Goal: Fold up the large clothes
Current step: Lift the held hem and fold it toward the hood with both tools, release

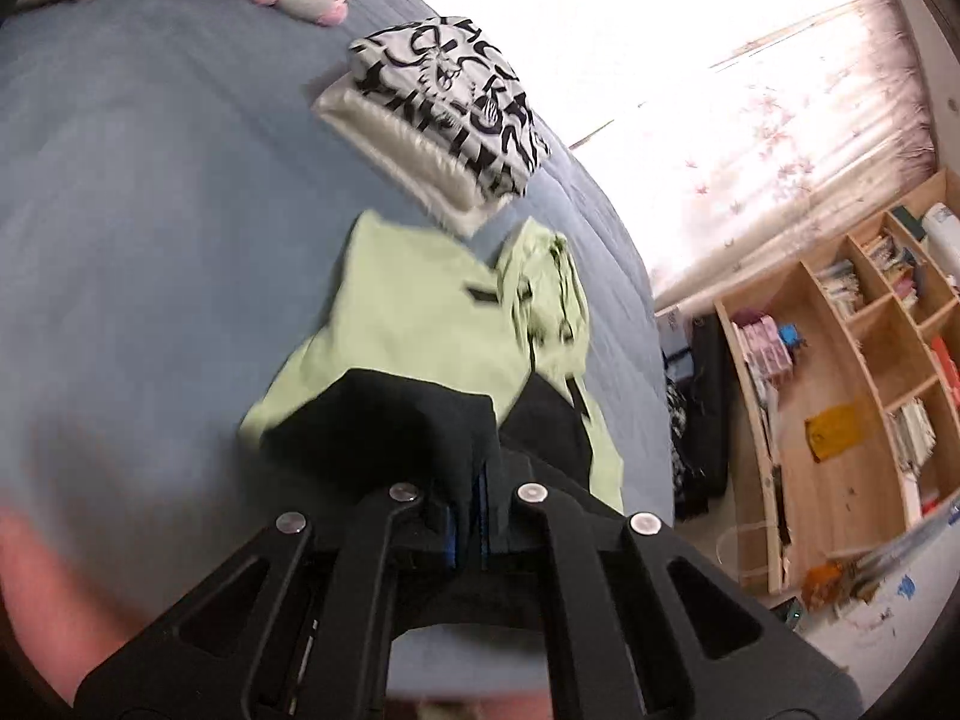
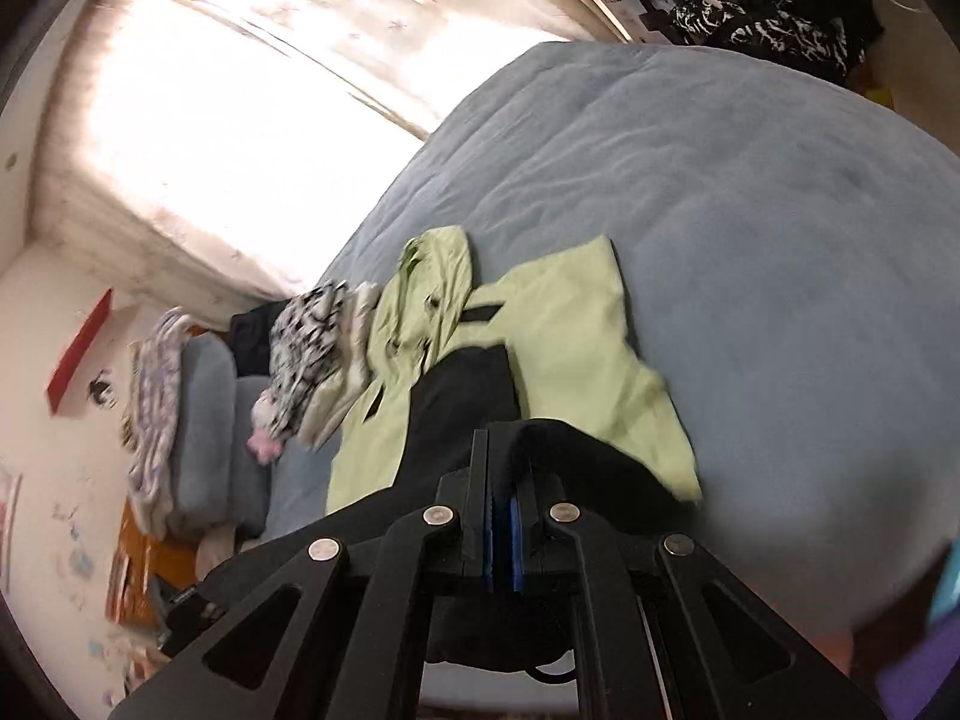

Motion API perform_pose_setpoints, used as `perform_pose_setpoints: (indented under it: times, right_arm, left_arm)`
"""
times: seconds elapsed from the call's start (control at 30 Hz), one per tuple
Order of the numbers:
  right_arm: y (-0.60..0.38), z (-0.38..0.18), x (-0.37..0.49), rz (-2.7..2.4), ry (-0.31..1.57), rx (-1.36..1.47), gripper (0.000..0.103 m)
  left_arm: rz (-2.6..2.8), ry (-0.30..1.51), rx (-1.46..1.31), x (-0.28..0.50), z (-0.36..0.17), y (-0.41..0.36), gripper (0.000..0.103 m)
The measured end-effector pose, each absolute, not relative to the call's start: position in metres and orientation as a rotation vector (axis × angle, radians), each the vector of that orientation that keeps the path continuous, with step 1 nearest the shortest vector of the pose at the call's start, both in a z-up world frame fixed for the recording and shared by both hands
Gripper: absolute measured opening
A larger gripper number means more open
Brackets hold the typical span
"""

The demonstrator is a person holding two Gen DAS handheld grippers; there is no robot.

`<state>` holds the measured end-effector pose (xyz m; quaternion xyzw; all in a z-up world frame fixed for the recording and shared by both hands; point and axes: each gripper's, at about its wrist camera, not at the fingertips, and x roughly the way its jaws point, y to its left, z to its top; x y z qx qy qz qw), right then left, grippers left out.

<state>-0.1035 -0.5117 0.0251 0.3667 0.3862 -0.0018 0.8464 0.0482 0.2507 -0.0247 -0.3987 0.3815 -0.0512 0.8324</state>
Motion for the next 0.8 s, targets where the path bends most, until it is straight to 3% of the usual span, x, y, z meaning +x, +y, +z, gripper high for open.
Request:
perform_pose_setpoints:
  times: [0.1, 0.13, 0.17, 0.2, 0.23, 0.27, 0.3, 0.33, 0.47, 0.8]
  right_arm:
    - [-0.521, 0.01, -0.012, -0.044, 0.848, 0.806, 0.004]
    - [-0.527, 0.002, 0.017, -0.042, 0.867, 0.827, 0.009]
    - [-0.531, -0.007, 0.043, -0.034, 0.879, 0.858, 0.026]
    - [-0.536, -0.019, 0.07, -0.026, 0.89, 0.89, 0.042]
    - [-0.538, -0.031, 0.095, -0.017, 0.902, 0.937, 0.078]
    - [-0.542, -0.04, 0.111, -0.021, 0.896, 0.957, 0.094]
    - [-0.543, -0.048, 0.127, -0.029, 0.879, 0.983, 0.094]
    - [-0.544, -0.057, 0.141, -0.014, 0.88, 0.998, 0.094]
    - [-0.537, -0.086, 0.173, 0.006, 0.916, 0.964, 0.094]
    - [-0.526, -0.12, 0.202, -0.017, 0.977, 0.385, 0.094]
  left_arm:
    - [-0.061, 0.822, -0.845, 0.114, -0.034, 0.246, 0.002]
    - [-0.067, 0.839, -0.865, 0.141, -0.041, 0.246, 0.002]
    - [-0.073, 0.856, -0.885, 0.166, -0.05, 0.247, 0.004]
    - [-0.088, 0.877, -0.915, 0.19, -0.06, 0.248, 0.014]
    - [-0.108, 0.889, -0.937, 0.208, -0.068, 0.25, 0.024]
    - [-0.126, 0.893, -0.962, 0.225, -0.077, 0.251, 0.046]
    - [-0.112, 0.885, -1.001, 0.242, -0.086, 0.253, 0.058]
    - [-0.11, 0.875, -1.015, 0.251, -0.093, 0.254, 0.059]
    - [-0.1, 0.869, -0.992, 0.291, -0.11, 0.256, 0.06]
    - [-0.253, 0.957, -0.381, 0.305, -0.123, 0.219, 0.06]
